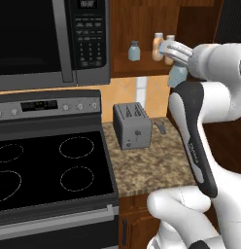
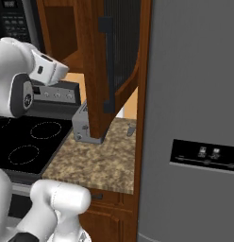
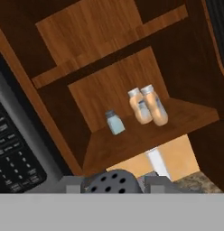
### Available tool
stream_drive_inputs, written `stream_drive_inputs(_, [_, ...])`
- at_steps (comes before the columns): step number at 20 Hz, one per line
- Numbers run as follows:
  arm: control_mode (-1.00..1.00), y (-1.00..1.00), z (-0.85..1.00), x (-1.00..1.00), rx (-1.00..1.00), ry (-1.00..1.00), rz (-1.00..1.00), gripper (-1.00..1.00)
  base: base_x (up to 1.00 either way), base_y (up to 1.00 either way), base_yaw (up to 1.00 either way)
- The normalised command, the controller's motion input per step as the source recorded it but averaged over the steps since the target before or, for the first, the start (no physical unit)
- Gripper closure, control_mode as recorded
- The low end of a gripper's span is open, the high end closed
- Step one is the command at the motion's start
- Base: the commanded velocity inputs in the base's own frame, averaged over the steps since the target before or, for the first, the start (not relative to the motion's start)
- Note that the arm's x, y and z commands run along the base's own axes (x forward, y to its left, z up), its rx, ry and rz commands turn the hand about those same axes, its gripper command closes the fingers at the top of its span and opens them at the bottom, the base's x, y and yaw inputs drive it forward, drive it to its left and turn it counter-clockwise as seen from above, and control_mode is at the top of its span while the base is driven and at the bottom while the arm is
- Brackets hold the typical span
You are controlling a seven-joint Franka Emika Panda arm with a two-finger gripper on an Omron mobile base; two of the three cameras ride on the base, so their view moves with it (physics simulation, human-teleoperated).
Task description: Put the shaker and condiment bottle from the counter next to their counterparts in the cabinet.
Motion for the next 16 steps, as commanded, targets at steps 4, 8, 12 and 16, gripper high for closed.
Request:
stream_drive_inputs(4, [-1.0,-0.01,0.04,0.58,0.0,-0.01,-0.01,1.0,0.0,0.0,0.0])
stream_drive_inputs(8, [-1.0,0.0,0.36,0.72,0.05,0.15,-0.04,1.0,0.0,0.0,0.0])
stream_drive_inputs(12, [-1.0,0.0,0.45,0.73,0.06,0.23,-0.04,1.0,0.0,0.0,0.0])
stream_drive_inputs(16, [-1.0,0.0,-0.09,0.53,0.01,0.05,-0.04,1.0,0.0,0.0,0.0])
